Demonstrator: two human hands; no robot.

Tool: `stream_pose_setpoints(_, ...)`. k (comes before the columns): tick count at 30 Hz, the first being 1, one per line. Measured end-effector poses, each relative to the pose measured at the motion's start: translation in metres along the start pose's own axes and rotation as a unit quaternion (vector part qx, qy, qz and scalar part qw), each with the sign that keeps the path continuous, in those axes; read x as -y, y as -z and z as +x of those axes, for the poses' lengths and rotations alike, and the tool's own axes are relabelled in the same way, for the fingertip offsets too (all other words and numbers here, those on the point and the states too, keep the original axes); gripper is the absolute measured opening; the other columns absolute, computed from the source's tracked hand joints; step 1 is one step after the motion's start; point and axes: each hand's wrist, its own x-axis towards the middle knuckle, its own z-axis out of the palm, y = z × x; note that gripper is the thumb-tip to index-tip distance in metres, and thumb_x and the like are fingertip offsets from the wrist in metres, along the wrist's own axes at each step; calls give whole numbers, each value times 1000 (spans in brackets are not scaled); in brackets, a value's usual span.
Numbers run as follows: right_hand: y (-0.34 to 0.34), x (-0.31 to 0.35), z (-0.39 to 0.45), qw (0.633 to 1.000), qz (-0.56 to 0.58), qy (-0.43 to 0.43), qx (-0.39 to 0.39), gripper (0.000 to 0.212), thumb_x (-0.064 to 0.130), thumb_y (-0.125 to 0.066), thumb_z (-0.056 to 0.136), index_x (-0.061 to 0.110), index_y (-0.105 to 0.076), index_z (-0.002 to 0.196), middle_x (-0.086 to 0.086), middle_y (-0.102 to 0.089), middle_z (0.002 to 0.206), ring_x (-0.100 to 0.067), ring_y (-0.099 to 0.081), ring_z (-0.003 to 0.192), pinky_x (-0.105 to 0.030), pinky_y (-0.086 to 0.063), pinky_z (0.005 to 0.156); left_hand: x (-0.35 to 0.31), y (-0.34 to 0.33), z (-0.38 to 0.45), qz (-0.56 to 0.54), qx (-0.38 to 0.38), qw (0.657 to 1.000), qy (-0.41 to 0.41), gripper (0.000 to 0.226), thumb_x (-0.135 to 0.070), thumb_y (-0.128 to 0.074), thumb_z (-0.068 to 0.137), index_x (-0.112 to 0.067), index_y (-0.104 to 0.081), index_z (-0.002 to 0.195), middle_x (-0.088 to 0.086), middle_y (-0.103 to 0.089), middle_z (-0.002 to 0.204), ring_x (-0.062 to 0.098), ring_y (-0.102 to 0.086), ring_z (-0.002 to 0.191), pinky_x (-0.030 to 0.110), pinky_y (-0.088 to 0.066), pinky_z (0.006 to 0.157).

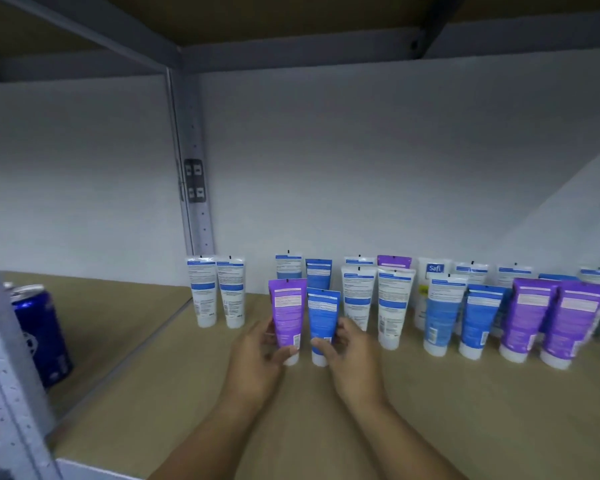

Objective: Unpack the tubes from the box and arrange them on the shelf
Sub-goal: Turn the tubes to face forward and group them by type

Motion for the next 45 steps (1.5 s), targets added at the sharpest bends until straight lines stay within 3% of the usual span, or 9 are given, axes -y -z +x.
stream_pose_setpoints(7,-30,-14,28,997,-65,19,-31,28,21,-74,84,25,-60,107,9,-72,101,-6,-68,92,-39,-58,79,16,-4,28,-14,-18,1000,21,43,-7,-77,82,-26,-66,119,-6,-70,107,-1,-66,92,7,-49,68)
stream_pose_setpoints(13,-43,-20,43,993,-102,29,-46,35,23,-74,86,18,-57,116,2,-69,112,-11,-64,101,-33,-57,82,23,-10,43,-6,-31,999,29,44,-9,-77,83,-28,-62,120,-12,-70,106,-11,-63,95,1,-45,69)
stream_pose_setpoints(18,-45,-23,50,992,-110,28,-46,32,24,-73,86,18,-57,113,1,-68,109,-11,-63,100,-32,-56,80,25,-14,48,-22,-44,998,34,45,-11,-79,81,-24,-62,120,-14,-71,103,-15,-63,93,0,-45,68)
stream_pose_setpoints(24,-47,-29,45,996,-83,12,-35,52,28,-80,79,17,-56,124,2,-68,118,-12,-64,107,-35,-58,87,29,-18,48,4,-51,999,18,38,-11,-80,79,-20,-68,114,-19,-71,97,-13,-64,89,1,-46,68)
stream_pose_setpoints(31,-46,-29,46,993,-115,9,-33,43,20,-82,77,13,-62,114,-2,-69,109,-14,-66,99,-29,-56,82,33,-18,50,36,-66,997,3,35,-21,-81,80,-19,-67,113,-12,-71,95,-13,-62,85,1,-45,65)
stream_pose_setpoints(36,-46,-29,47,989,-141,22,-27,40,18,-80,78,13,-63,114,-3,-69,106,-15,-65,95,-27,-53,79,35,-17,49,63,-54,996,-11,36,-14,-75,85,-18,-65,119,-13,-68,98,-15,-60,90,-2,-42,66)
stream_pose_setpoints(39,-46,-31,45,991,-136,14,-17,47,16,-78,80,16,-59,123,-1,-70,113,-15,-67,103,-34,-57,85,35,-15,48,67,-50,997,-5,38,-11,-70,87,-20,-63,122,-22,-66,95,-14,-62,91,0,-43,67)
stream_pose_setpoints(43,-44,-26,42,990,-140,23,-17,57,24,-80,79,17,-55,130,2,-69,115,-11,-66,102,-24,-54,83,34,-17,47,45,-65,997,6,39,-25,-76,83,-38,-57,115,-24,-66,96,-12,-62,91,6,-50,71)
stream_pose_setpoints(45,-43,-25,43,988,-152,19,-17,61,34,-80,78,17,-53,131,2,-67,117,-11,-65,105,-23,-53,83,35,-19,49,41,-67,997,6,36,-28,-79,81,-35,-58,110,-21,-67,98,-10,-63,91,11,-53,72)
